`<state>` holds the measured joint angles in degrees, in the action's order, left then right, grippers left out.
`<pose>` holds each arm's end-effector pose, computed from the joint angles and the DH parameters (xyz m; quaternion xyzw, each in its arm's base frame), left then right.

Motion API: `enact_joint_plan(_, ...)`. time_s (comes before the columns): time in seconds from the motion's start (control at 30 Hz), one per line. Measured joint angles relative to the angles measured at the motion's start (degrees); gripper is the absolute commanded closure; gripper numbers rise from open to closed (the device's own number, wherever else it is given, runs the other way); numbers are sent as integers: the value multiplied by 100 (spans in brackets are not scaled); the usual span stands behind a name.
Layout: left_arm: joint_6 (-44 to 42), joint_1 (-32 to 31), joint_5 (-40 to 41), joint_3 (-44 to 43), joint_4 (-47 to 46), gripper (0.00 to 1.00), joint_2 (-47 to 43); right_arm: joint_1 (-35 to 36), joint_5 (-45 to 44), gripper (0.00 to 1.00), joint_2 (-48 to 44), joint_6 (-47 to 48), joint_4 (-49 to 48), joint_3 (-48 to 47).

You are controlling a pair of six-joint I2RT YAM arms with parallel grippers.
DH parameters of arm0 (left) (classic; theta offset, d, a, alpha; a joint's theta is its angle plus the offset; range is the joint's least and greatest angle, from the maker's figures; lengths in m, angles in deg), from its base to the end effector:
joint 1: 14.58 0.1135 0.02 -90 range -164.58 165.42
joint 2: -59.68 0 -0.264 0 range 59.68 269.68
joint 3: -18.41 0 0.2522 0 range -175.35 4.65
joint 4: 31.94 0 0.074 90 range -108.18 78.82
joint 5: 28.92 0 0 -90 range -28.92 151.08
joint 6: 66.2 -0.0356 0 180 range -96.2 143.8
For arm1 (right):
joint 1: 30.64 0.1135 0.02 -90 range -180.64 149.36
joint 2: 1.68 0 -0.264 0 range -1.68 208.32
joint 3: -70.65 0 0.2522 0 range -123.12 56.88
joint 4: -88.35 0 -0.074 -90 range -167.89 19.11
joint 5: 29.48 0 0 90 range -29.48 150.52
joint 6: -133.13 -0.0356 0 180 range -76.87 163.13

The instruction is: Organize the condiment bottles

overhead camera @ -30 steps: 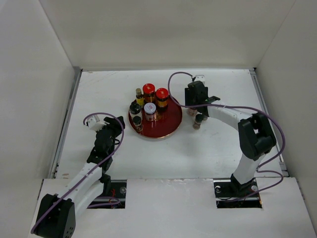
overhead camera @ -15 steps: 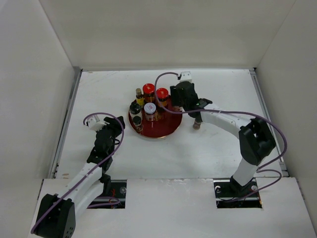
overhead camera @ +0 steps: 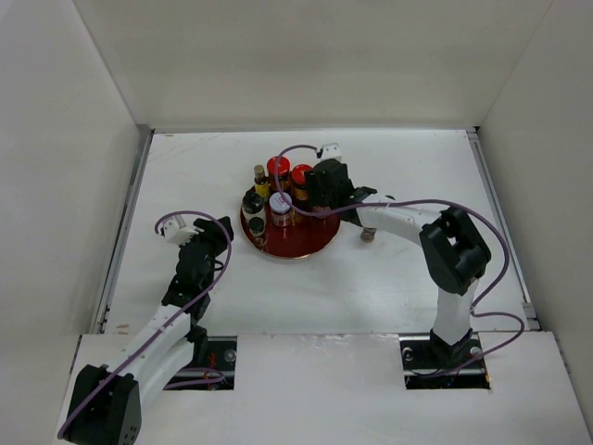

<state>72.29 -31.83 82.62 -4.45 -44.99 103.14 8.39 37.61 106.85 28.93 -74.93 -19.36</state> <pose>0.1668 -0.0381 0.1923 -0.3175 0.6784 -0.2333 0.6200 0.3430 0.2602 0.2221 -0.0979 0.8696 0.0443 0.4820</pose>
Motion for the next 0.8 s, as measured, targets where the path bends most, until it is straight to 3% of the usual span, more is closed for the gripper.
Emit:
enact_joint_plan(0.17, 0, 0, -13, 0, 2, 52, 24, 2, -26, 18, -66, -24, -87, 37)
enact_joint_plan(0.33, 2, 22, -22, 0, 2, 52, 20, 7, -131, 15, -798, -35, -162, 463)
enact_joint_plan(0.67, 2, 35, -37, 0, 2, 52, 9, 7, -887, 37, -3425, -310, -133, 2074)
enact_joint_plan(0.8, 2, 35, -39, 0, 2, 52, 26, -81, -1051, 31, -3707, -684, 535, 2402)
